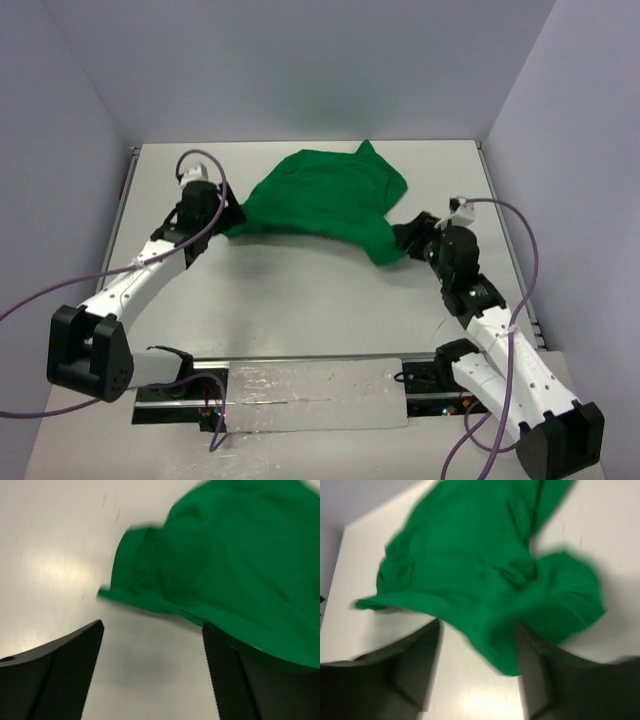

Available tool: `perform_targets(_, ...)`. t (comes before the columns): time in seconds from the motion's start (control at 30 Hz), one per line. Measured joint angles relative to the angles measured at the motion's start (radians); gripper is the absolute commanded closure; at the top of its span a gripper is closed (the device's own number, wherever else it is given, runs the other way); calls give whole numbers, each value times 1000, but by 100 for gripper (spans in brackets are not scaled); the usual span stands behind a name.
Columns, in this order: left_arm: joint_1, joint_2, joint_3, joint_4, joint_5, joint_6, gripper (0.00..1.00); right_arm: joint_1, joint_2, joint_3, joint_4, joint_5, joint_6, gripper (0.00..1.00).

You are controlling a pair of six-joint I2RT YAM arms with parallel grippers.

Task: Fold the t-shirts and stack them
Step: Flatten out the tshirt

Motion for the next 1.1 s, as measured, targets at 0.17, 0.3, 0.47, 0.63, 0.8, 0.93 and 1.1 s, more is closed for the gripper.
perform_targets(0.17,2,-139,-125,-108,47,-146,12,34,-122,-16,-240,35,29,15)
perform_targets(0.3,3,-189,-53,-157,-32,-225,29,34,-131,100,-362,115,19,24)
perform_targets(0.47,16,-104,72,-225,-102,-303,35,31,-32,223,-423,165,10,22)
perform_targets(0.63,48,74,62,-269,-62,-383,24,21,43,171,-446,100,49,13)
perform_targets(0.8,74,115,-68,-289,21,-467,15,18,-9,76,-473,22,100,10)
perform_targets(0.93,85,98,-140,-282,70,-528,14,18,-36,59,-476,-6,117,10)
perform_targets(1.1,142,78,-227,-179,137,-596,21,18,-52,48,-471,-34,131,7)
